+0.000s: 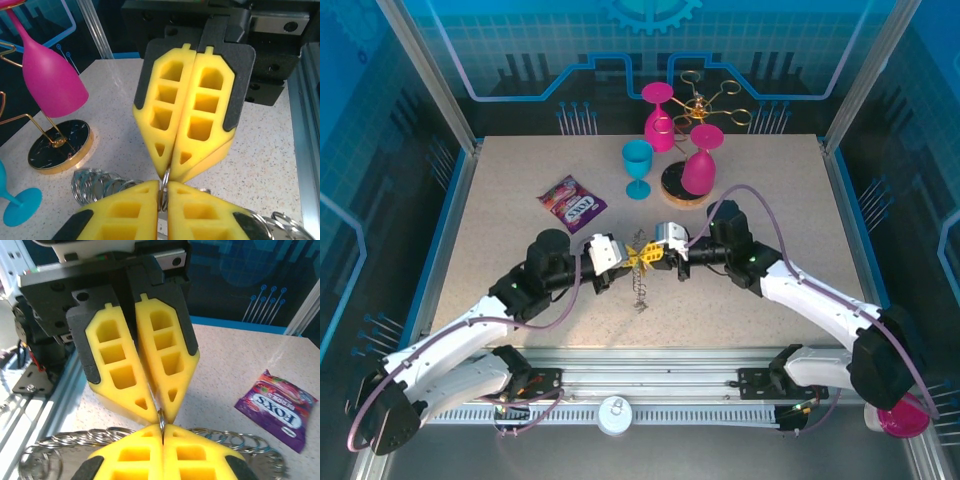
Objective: Put the keys on the keyring
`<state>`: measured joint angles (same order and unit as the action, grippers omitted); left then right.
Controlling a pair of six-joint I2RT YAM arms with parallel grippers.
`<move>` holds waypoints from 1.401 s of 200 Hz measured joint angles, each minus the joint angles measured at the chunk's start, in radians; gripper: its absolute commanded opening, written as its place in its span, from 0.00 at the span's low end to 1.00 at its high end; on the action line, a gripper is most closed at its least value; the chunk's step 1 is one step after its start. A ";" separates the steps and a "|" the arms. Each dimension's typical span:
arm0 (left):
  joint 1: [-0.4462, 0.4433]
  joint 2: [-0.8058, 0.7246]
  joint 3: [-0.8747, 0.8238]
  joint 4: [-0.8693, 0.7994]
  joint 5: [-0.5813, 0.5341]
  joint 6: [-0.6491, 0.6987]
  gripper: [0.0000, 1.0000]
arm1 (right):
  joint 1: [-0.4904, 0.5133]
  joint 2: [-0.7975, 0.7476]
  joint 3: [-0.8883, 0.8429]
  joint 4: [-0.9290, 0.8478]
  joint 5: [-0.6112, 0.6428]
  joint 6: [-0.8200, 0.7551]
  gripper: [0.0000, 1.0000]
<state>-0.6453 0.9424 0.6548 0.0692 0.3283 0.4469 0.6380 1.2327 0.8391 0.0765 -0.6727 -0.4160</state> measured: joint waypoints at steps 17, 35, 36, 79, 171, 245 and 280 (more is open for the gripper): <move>0.000 0.014 0.044 -0.069 -0.002 0.024 0.01 | 0.012 0.000 0.046 -0.089 0.039 -0.053 0.00; -0.001 0.031 0.074 -0.118 0.002 0.053 0.00 | 0.017 -0.003 0.065 -0.143 0.056 -0.084 0.00; -0.001 0.033 0.075 -0.119 0.002 0.055 0.00 | 0.017 -0.003 0.065 -0.145 0.056 -0.084 0.00; -0.006 0.019 0.041 -0.068 0.014 0.069 0.00 | -0.006 -0.028 -0.007 -0.033 0.021 0.008 0.28; -0.005 -0.018 -0.039 0.104 0.059 0.046 0.00 | -0.040 0.002 -0.088 0.204 -0.106 0.177 0.00; -0.040 0.024 0.034 -0.009 -0.051 0.080 0.18 | -0.014 0.003 0.013 -0.071 -0.038 0.016 0.00; -0.066 0.076 0.140 -0.155 -0.096 0.167 0.00 | 0.010 0.003 0.124 -0.281 0.085 -0.114 0.00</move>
<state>-0.7116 1.0183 0.7952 -0.0856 0.2321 0.6144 0.6479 1.2354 0.9634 -0.2043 -0.5873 -0.5297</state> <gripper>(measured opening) 0.038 0.064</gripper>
